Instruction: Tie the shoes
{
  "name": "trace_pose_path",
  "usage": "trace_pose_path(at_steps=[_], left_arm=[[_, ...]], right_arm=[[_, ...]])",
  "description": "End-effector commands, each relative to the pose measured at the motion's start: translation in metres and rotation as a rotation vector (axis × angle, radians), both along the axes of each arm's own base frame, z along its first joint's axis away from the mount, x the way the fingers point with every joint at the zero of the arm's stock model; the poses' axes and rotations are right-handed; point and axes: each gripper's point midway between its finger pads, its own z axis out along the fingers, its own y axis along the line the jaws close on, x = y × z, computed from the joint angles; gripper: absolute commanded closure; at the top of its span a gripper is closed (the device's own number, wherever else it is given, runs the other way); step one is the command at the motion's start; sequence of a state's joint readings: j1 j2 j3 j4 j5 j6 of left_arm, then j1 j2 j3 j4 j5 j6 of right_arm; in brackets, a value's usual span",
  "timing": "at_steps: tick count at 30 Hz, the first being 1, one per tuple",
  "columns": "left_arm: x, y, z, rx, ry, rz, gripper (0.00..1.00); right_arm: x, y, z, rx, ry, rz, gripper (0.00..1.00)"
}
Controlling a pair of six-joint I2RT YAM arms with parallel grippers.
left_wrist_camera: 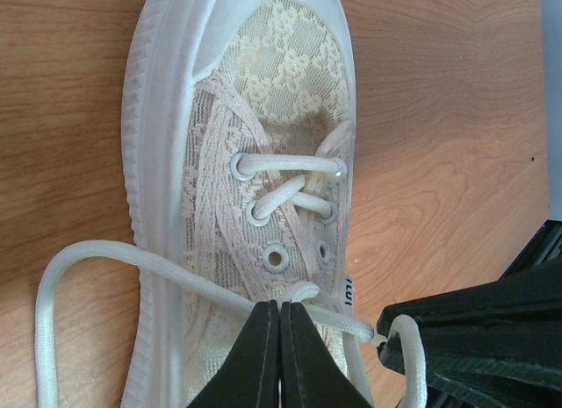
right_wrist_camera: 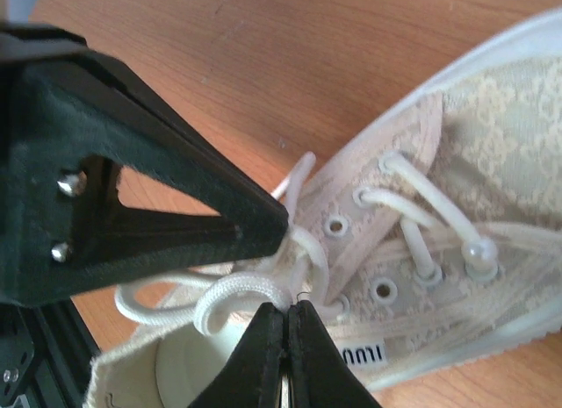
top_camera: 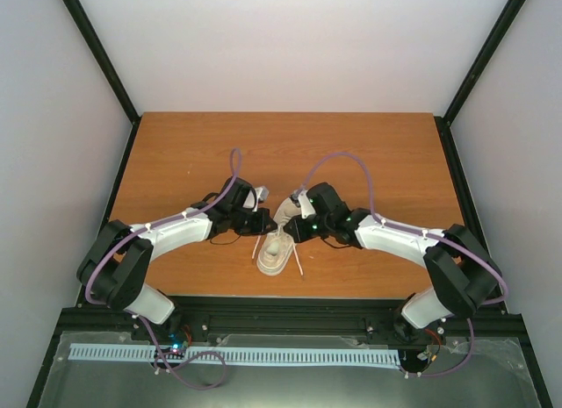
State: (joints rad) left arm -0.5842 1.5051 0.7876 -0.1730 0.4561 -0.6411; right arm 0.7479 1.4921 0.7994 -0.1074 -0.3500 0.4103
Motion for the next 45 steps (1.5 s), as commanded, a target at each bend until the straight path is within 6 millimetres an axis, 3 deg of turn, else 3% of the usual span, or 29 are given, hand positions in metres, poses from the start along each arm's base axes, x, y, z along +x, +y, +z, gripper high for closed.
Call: trace_pose_path(at_steps=[1,10,17,33,45], left_arm=[[0.007,-0.002,0.009,-0.023,-0.051,-0.004,0.99],[0.011,0.000,0.019,-0.034,-0.124,-0.006,0.99],[0.010,-0.002,0.031,-0.086,-0.213,-0.027,0.99],[0.005,-0.001,0.036,-0.124,-0.278,-0.041,0.99],[-0.007,-0.005,0.036,-0.152,-0.296,-0.116,0.99]], right_arm=[[0.010,0.012,0.013,0.004,-0.052,0.024,0.97],[0.008,0.027,0.005,0.003,-0.035,0.062,0.97],[0.005,0.025,-0.011,-0.012,0.000,0.047,0.97],[0.001,0.022,-0.033,-0.048,0.038,0.035,0.97],[0.002,0.020,-0.033,-0.049,0.031,0.020,0.97]])
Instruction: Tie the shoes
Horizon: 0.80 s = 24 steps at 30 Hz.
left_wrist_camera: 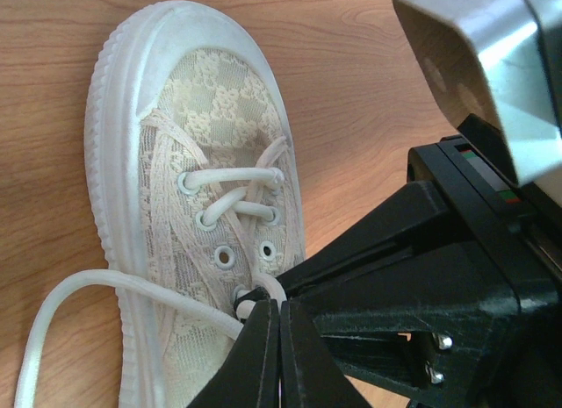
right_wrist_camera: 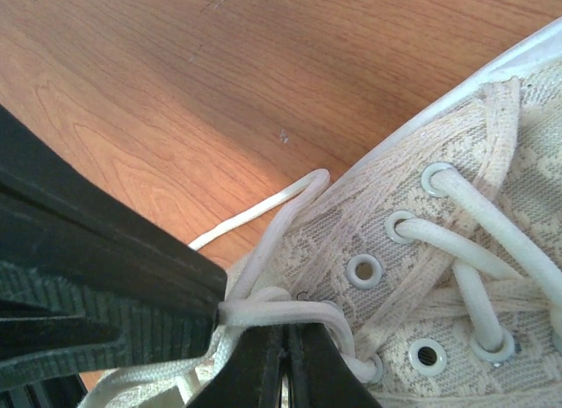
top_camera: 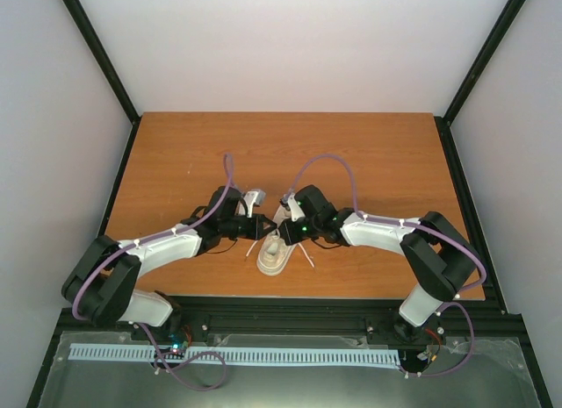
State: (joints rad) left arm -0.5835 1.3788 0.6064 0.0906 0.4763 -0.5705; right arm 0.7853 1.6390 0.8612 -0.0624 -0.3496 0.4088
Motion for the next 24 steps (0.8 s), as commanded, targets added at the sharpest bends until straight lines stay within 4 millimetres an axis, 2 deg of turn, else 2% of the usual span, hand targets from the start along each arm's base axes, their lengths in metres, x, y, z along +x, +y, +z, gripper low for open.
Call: trace_pose_path(at_steps=[1,4,6,11,13,15,20,24], left_arm=[[-0.001,-0.007,0.018,-0.042,-0.078,-0.072,0.99],[-0.007,-0.008,0.017,-0.045,-0.073,-0.102,0.98],[-0.007,-0.007,0.017,-0.037,-0.076,-0.107,0.94],[0.000,0.002,0.027,-0.004,-0.113,-0.042,0.73],[0.004,0.005,0.034,0.003,-0.115,-0.004,0.61],[0.010,0.010,0.037,0.025,-0.096,0.047,0.56],[0.019,0.019,0.026,0.094,0.002,0.122,0.54],[0.024,0.025,0.007,0.115,0.093,0.142,0.61]], right_arm=[[-0.001,-0.004,-0.007,-0.018,-0.001,-0.022,0.97],[-0.001,-0.004,-0.006,-0.013,-0.006,-0.024,0.97],[-0.001,-0.004,-0.006,-0.011,-0.006,-0.025,0.97],[-0.003,-0.007,-0.008,-0.011,-0.003,-0.028,0.97],[-0.003,-0.007,-0.007,-0.009,-0.005,-0.030,0.97],[-0.004,-0.008,-0.007,-0.012,-0.006,-0.029,0.97],[-0.004,-0.007,-0.007,-0.009,-0.009,-0.028,0.97],[-0.003,-0.006,-0.006,-0.006,-0.009,-0.026,0.97]])
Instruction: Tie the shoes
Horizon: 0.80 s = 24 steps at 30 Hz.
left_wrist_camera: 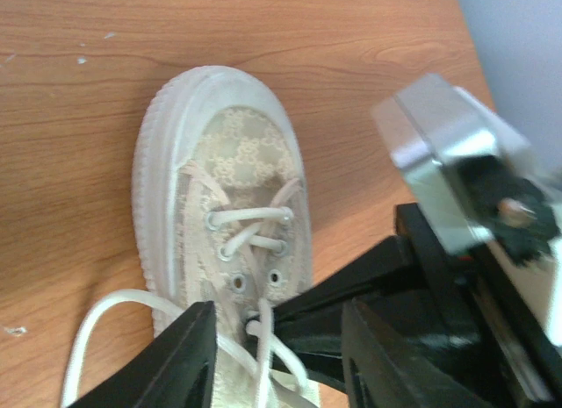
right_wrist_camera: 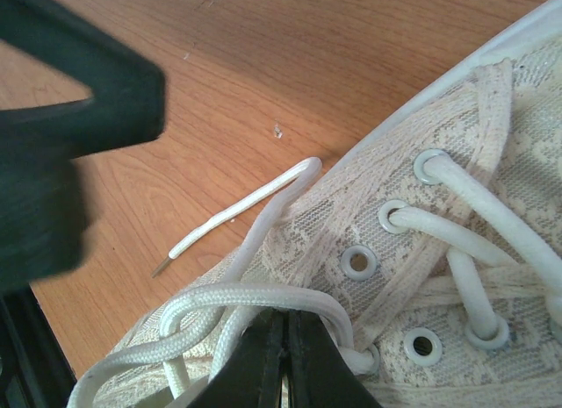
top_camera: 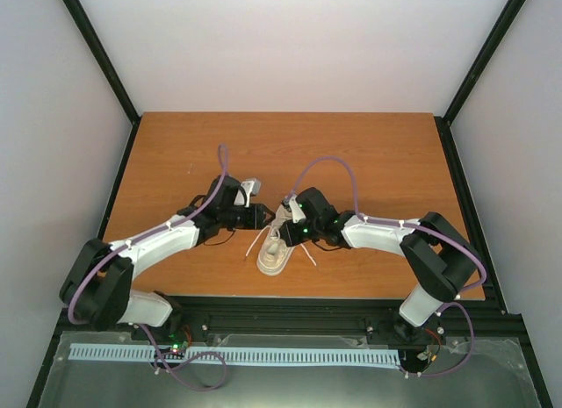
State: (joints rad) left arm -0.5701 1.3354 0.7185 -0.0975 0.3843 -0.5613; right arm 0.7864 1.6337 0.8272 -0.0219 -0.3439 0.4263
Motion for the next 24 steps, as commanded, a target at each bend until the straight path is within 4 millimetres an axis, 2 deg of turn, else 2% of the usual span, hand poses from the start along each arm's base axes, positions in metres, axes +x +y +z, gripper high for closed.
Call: trace_pose_path(at_steps=[1,4,7,18,24], left_arm=[[0.009,0.014,-0.021,0.043,0.122,0.075,0.63],[0.010,0.016,-0.030,0.045,0.153,0.072,0.66],[0.006,0.007,-0.034,0.018,0.182,0.016,0.69],[0.002,-0.007,-0.033,-0.046,0.184,-0.060,0.72],[0.002,-0.013,-0.024,-0.092,0.162,-0.079,0.72]], right_arm=[[-0.002,-0.004,-0.002,-0.014,-0.009,-0.010,0.97],[-0.002,-0.004,-0.002,-0.015,-0.009,-0.007,0.97],[-0.002,-0.004,-0.003,-0.017,-0.008,-0.005,0.97],[-0.002,-0.003,-0.002,-0.015,-0.009,-0.004,0.97],[-0.002,-0.004,-0.003,-0.018,-0.007,-0.003,0.97]])
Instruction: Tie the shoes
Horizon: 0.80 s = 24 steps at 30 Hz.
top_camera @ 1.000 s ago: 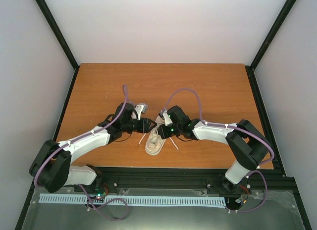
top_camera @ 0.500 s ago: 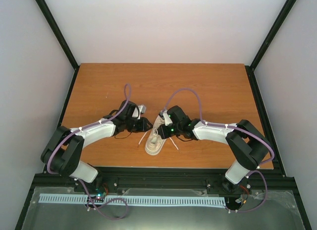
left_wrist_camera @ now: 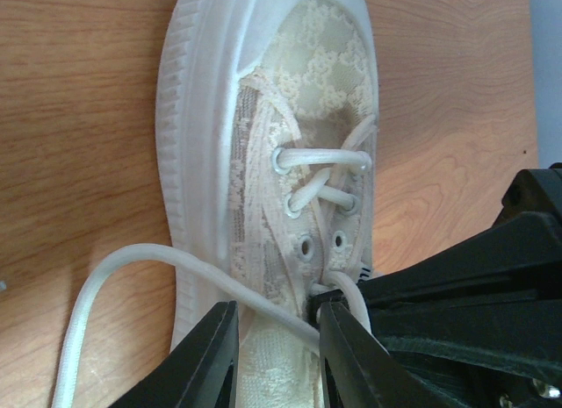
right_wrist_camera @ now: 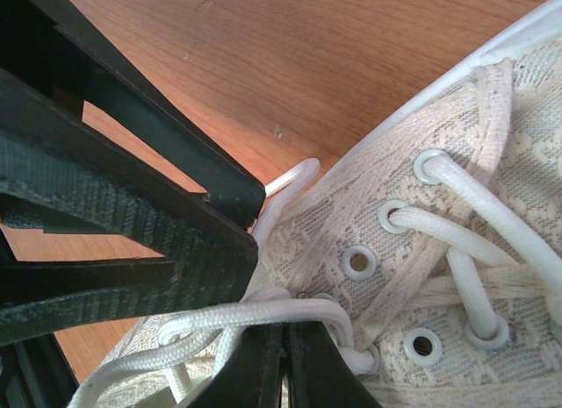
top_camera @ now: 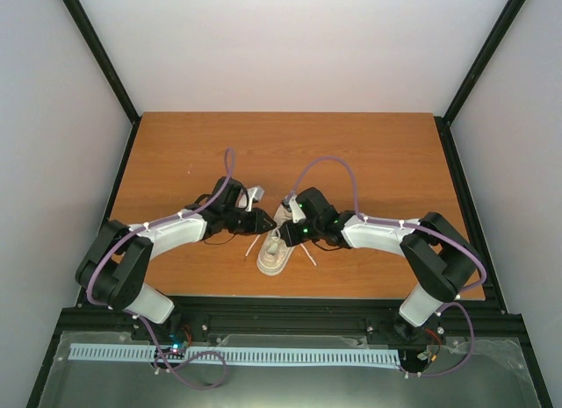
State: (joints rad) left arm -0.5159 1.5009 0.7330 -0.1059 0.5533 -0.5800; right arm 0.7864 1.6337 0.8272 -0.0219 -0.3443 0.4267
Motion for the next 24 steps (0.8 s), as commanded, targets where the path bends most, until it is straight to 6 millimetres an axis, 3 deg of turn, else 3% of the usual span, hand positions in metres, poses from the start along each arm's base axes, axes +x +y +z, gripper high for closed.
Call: trace_pose_path(at_steps=[1,14,24], left_arm=[[0.008,-0.009,0.020,-0.071,-0.049,-0.018,0.72],[0.004,-0.016,0.021,-0.118,-0.036,-0.053,0.74],[0.014,0.005,0.008,0.006,-0.036,0.076,0.77]], right_arm=[[-0.002,-0.003,-0.003,-0.017,-0.006,-0.003,0.97],[-0.003,-0.003,-0.003,-0.015,-0.005,0.000,0.97],[-0.003,-0.003,-0.002,-0.013,-0.005,0.002,0.97]])
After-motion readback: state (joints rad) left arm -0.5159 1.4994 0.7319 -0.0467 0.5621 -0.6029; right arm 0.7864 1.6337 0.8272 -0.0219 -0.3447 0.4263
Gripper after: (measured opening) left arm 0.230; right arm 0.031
